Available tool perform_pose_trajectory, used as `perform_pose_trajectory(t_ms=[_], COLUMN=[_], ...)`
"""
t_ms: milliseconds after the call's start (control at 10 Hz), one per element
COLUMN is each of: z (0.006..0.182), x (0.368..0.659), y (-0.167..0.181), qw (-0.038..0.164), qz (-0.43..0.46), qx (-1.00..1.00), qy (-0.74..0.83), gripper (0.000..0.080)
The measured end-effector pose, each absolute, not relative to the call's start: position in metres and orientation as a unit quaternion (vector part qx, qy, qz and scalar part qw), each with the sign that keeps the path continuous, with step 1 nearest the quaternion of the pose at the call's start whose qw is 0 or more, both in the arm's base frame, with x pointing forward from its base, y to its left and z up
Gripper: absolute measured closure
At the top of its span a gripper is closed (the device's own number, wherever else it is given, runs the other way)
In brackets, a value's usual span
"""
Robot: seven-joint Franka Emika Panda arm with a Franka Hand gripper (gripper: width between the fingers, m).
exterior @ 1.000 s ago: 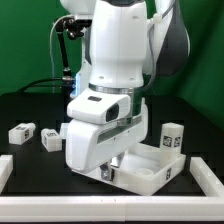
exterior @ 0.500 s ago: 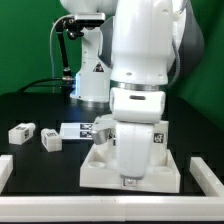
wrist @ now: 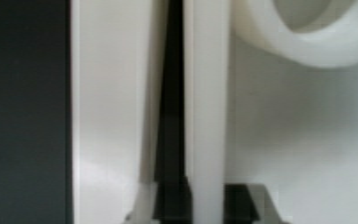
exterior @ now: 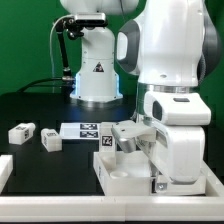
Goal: Assemble square table
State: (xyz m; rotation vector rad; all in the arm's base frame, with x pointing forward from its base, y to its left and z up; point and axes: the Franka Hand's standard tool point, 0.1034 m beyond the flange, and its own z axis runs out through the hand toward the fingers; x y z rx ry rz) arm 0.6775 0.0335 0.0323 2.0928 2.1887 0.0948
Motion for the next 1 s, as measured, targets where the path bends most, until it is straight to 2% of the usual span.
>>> perform_pose_trajectory(t_ms=[300, 600, 800, 1000], z=[0.032, 0.041, 0.032, 0.03], x=[0.678, 0.692, 0.692, 0.691], y=[0.035, 0.051, 0.051, 0.049], qw=[0.054, 0.052, 0.049, 0.05], qz=[0.031, 0.028, 0.021, 0.021], qx=[0.697, 0.736, 0.74, 0.742], qy=[0.714, 0.674, 0.67, 0.668], gripper=[0.0743, 0.0743, 0.0742, 0.0742])
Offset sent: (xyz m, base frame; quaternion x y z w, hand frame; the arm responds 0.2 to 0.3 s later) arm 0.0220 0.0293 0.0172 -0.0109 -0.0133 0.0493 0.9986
